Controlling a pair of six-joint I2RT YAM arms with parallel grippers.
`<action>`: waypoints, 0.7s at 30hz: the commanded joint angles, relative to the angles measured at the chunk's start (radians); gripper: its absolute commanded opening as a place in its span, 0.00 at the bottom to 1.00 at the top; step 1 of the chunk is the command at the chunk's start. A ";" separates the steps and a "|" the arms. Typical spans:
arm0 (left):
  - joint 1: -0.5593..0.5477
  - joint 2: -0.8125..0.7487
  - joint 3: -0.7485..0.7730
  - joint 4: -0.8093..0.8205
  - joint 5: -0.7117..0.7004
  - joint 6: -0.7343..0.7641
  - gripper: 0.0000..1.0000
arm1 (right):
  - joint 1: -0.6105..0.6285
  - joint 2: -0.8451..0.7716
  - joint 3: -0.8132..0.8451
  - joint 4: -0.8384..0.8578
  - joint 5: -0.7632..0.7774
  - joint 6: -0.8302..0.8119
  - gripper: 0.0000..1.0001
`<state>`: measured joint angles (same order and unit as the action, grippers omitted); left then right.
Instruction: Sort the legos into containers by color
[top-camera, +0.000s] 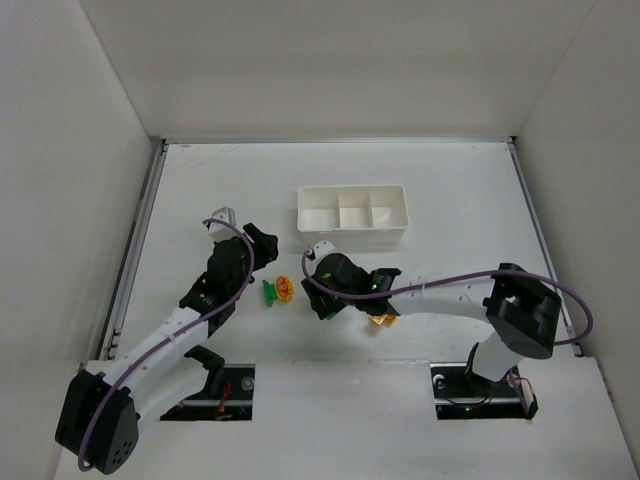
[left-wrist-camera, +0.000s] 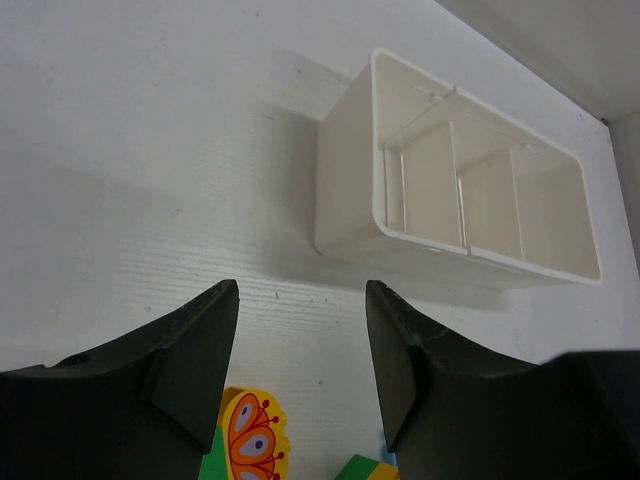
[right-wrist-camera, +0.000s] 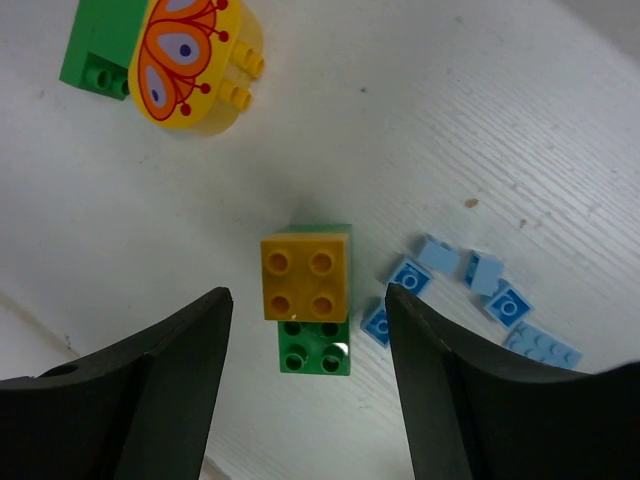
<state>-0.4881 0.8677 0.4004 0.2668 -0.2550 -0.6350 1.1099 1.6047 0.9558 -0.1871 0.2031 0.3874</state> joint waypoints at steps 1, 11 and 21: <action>0.010 -0.007 -0.011 0.064 0.028 -0.011 0.51 | -0.002 0.015 0.049 0.083 -0.063 -0.039 0.67; 0.018 -0.001 -0.012 0.069 0.031 -0.019 0.51 | -0.008 0.077 0.070 0.055 -0.064 -0.044 0.52; 0.021 -0.001 -0.014 0.069 0.039 -0.022 0.51 | -0.014 0.096 0.072 0.048 -0.051 -0.044 0.52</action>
<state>-0.4736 0.8696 0.3988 0.2955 -0.2306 -0.6487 1.1042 1.6859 0.9874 -0.1638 0.1471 0.3542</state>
